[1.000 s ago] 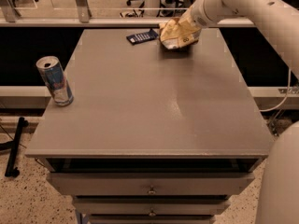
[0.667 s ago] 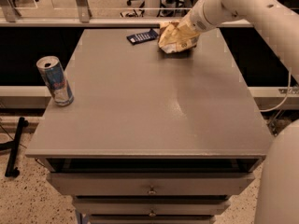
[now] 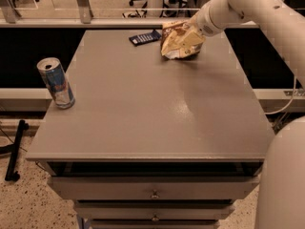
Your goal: Move brown chip bag near rxbar blueberry
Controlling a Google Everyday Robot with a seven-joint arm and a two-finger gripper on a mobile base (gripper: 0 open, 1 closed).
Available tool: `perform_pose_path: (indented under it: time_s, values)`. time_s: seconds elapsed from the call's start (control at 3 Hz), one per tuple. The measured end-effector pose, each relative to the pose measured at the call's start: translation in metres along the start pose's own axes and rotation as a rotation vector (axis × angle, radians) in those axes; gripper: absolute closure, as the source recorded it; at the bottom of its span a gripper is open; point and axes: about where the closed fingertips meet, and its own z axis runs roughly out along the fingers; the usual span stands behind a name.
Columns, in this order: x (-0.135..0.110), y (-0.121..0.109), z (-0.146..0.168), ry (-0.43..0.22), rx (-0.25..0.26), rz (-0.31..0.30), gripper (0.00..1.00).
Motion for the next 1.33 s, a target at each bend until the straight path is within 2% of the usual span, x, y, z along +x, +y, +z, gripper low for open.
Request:
perform_pose_path:
  time_s: [0.33, 0.67, 1.0, 1.33]
  values:
    - [0.015, 0.001, -0.008, 0.026, -0.015, -0.013, 0.00]
    - [0.029, 0.000, -0.037, 0.019, -0.011, -0.010, 0.00]
    - [0.049, 0.006, -0.084, -0.047, -0.044, 0.001, 0.00]
    - [0.064, 0.022, -0.151, -0.165, -0.092, 0.007, 0.00]
